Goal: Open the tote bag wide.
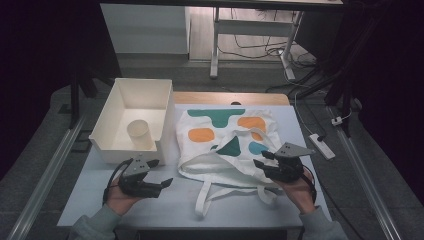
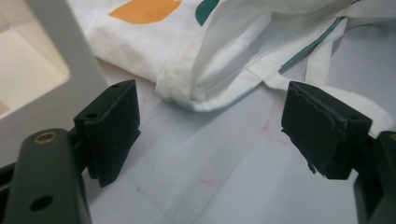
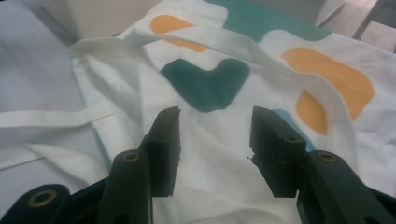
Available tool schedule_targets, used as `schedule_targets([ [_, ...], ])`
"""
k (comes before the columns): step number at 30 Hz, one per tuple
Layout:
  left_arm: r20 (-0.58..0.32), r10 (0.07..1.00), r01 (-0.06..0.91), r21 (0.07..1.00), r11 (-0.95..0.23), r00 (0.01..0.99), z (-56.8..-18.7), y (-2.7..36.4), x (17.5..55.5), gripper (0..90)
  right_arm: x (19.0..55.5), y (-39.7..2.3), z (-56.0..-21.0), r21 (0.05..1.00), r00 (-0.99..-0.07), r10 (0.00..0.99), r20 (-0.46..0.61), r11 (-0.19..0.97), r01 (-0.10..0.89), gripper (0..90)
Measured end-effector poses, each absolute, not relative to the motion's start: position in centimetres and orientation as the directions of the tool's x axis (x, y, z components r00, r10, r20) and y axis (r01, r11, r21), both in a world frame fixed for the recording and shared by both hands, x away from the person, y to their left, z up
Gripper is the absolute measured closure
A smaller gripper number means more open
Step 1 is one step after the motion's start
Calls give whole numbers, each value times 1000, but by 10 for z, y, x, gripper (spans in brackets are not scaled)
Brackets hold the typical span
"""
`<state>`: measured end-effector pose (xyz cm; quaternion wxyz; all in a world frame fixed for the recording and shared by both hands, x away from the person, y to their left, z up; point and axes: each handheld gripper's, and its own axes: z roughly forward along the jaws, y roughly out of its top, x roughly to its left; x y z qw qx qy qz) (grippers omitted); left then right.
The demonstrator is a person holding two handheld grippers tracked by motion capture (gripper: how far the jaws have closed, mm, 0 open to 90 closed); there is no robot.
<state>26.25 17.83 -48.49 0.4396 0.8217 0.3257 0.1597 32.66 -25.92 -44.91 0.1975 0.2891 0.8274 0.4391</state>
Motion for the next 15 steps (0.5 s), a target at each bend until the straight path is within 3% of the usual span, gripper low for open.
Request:
schedule_targets([
  [15, -7, 611, 362, 811, -459, 791, -481, 142, 274, 202, 318, -249, -454, 838, -783, 621, -38, 447, 314, 527],
])
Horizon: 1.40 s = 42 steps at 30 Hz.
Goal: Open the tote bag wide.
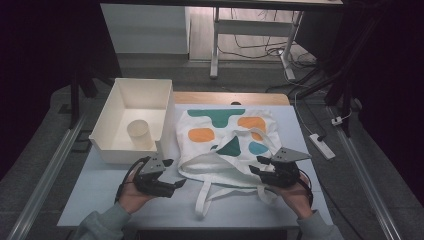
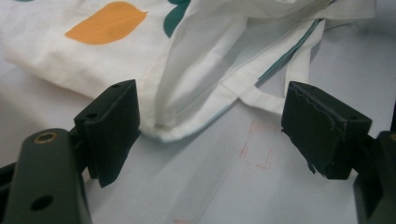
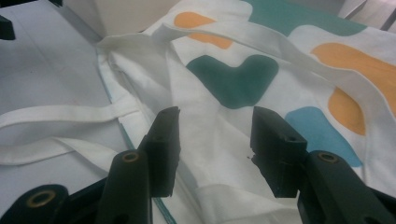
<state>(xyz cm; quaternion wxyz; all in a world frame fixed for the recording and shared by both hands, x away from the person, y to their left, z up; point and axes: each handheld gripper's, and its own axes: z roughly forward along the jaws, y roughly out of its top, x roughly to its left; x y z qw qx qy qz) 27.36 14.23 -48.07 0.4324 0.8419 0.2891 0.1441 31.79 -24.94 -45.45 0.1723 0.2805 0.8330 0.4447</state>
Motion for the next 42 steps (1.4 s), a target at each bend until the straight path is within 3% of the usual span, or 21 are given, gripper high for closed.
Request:
schedule_targets([
  [25, -16, 591, 371, 792, -484, 806, -473, 85, 326, 200, 301, -214, -462, 810, -859, 510, -47, 522, 265, 527],
  [32, 2, 578, 349, 795, -496, 816, -465, 72, 340, 220, 295, -205, -463, 803, -877, 479, -48, 541, 251, 525],
  [42, -43, 539, 367, 776, -512, 841, -471, 47, 367, 281, 290, -195, -466, 793, -894, 445, -46, 561, 238, 523],
])
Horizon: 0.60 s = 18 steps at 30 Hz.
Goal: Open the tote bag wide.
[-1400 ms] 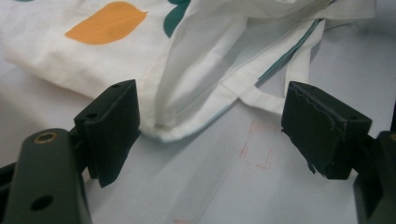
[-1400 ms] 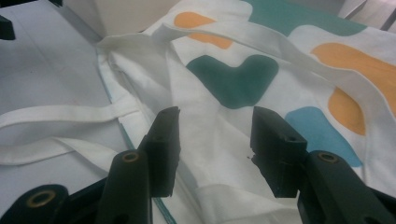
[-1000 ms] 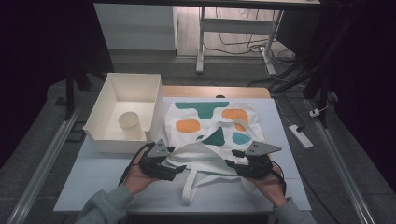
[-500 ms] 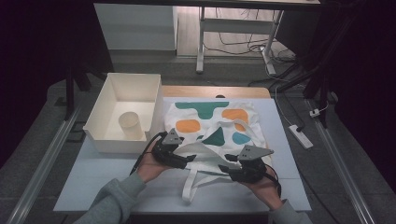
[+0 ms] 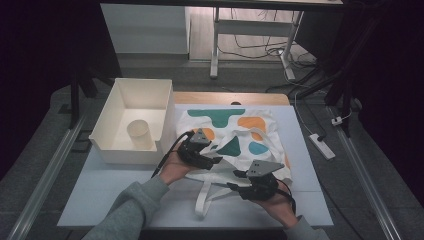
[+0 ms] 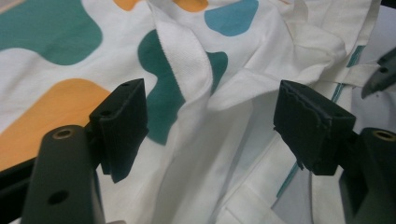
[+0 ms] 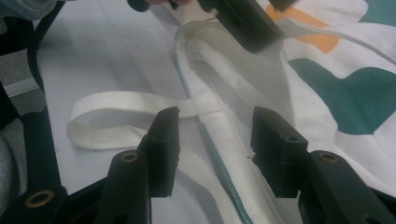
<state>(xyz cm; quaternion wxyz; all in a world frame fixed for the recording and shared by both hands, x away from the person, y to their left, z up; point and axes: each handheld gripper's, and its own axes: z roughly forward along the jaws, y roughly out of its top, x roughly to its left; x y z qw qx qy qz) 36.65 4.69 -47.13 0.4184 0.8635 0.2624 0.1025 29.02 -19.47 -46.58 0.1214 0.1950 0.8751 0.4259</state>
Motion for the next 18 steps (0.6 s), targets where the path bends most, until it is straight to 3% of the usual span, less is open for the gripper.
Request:
schedule_targets([
  [9, -34, 506, 367, 730, -576, 862, -484, 35, 374, 373, 289, -191, -469, 783, -901, 432, -38, 573, 242, 522],
  [18, -32, 509, 370, 724, -582, 860, -489, 39, 379, 581, 289, -182, -479, 742, -909, 414, -45, 623, 247, 509],
])
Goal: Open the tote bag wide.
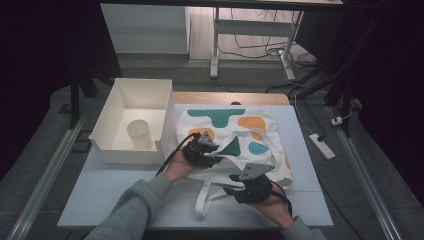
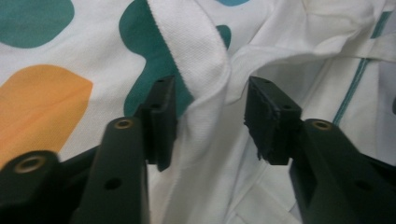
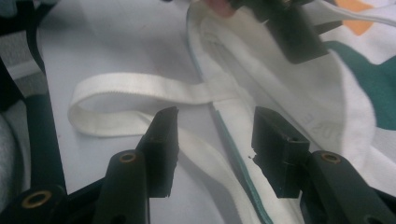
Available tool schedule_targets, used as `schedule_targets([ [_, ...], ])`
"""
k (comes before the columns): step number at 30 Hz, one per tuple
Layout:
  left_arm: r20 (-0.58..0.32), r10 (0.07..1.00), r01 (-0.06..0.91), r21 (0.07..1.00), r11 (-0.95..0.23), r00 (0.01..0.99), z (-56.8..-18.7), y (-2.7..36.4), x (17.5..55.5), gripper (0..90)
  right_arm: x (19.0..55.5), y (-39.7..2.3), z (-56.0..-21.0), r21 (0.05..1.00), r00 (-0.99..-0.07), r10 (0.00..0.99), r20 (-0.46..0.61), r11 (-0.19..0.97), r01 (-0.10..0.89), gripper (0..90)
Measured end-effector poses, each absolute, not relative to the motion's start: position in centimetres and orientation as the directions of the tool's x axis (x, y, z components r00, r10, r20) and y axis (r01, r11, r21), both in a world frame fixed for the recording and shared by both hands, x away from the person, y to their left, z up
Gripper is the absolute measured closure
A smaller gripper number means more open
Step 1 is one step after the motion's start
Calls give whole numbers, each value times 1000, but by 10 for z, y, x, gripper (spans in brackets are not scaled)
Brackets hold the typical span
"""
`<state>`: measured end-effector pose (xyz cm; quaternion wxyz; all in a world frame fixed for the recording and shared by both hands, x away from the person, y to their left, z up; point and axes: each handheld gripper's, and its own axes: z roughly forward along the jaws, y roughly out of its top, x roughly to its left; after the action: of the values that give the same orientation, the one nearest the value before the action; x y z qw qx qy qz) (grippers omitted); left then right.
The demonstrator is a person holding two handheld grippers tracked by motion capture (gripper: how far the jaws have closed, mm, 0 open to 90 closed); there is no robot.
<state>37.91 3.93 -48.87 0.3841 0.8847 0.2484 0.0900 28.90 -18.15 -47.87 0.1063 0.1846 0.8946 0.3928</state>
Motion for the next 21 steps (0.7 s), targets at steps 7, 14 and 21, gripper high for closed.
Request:
schedule_targets([
  [7, -34, 474, 359, 701, -616, 880, -492, 35, 378, 704, 295, -173, -491, 684, -898, 429, -96, 684, 254, 499],
  [14, -42, 471, 361, 705, -610, 881, -492, 36, 379, 764, 305, -171, -496, 654, -876, 463, -133, 705, 274, 498],
  [21, -64, 476, 371, 721, -585, 877, -490, 41, 381, 782, 316, -161, -508, 580, -880, 439, -181, 770, 265, 461],
])
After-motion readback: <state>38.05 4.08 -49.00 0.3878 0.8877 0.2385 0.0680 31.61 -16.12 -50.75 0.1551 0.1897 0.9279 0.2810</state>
